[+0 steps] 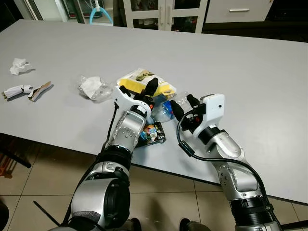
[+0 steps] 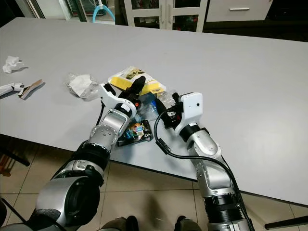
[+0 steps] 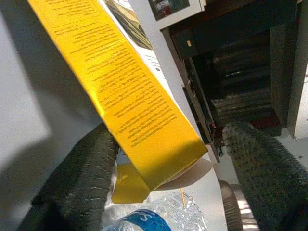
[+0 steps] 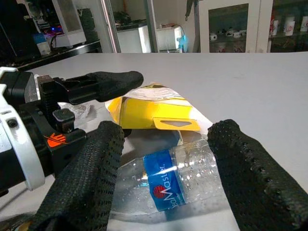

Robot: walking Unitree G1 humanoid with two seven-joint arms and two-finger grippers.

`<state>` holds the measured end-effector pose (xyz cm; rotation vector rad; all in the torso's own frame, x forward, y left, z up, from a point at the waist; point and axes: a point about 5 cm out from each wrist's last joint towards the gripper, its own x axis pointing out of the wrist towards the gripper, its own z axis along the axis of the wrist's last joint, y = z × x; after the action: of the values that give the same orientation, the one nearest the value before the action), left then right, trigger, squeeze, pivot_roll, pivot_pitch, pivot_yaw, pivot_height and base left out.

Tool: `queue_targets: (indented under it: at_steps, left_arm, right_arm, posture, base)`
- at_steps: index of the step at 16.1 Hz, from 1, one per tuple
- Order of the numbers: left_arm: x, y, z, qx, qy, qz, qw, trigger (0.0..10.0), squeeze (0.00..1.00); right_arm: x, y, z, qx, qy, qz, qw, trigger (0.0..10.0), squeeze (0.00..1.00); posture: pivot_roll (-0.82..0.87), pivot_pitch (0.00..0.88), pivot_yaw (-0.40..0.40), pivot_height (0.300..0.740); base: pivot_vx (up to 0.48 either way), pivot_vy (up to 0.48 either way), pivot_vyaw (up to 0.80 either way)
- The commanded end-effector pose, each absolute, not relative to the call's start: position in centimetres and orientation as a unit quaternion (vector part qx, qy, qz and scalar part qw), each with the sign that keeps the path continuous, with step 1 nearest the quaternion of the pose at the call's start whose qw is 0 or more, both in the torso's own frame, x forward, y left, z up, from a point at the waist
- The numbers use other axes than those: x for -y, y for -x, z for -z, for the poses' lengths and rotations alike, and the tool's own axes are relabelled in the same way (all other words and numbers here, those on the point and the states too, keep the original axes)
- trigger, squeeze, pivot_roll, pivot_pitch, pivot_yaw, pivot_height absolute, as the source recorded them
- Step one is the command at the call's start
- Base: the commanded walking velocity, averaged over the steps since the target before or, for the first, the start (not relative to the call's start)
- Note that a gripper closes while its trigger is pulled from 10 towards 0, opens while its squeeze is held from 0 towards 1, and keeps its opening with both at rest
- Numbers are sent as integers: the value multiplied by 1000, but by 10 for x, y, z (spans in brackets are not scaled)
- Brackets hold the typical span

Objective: Picking trash to rubbish bin

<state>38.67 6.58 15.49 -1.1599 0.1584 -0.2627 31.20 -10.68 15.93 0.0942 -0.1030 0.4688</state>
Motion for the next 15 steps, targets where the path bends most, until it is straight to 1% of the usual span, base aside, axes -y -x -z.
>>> queue_targets:
  at_steps: [1, 14, 15]
  left_arm:
    - [-15, -378, -166, -98, 565, 171, 801, 2157, 0]
    - [-15, -378, -166, -98, 565, 171, 801, 2157, 0]
    - [-15, -378, -165, -98, 565, 171, 801, 1333, 0]
  right_arm:
    - [107, -309, -160, 53, -44, -230, 971, 10000, 0]
    - [107, -309, -160, 53, -44, -230, 971, 10000, 0]
    - [107, -309, -160, 53, -44, -230, 971, 10000, 0]
  posture:
    - [-171, 141, 95, 740]
    - [-171, 141, 95, 740]
    - [-171, 141, 95, 740]
  base:
    - [0, 0, 0]
    - [0, 0, 0]
    - [0, 0, 0]
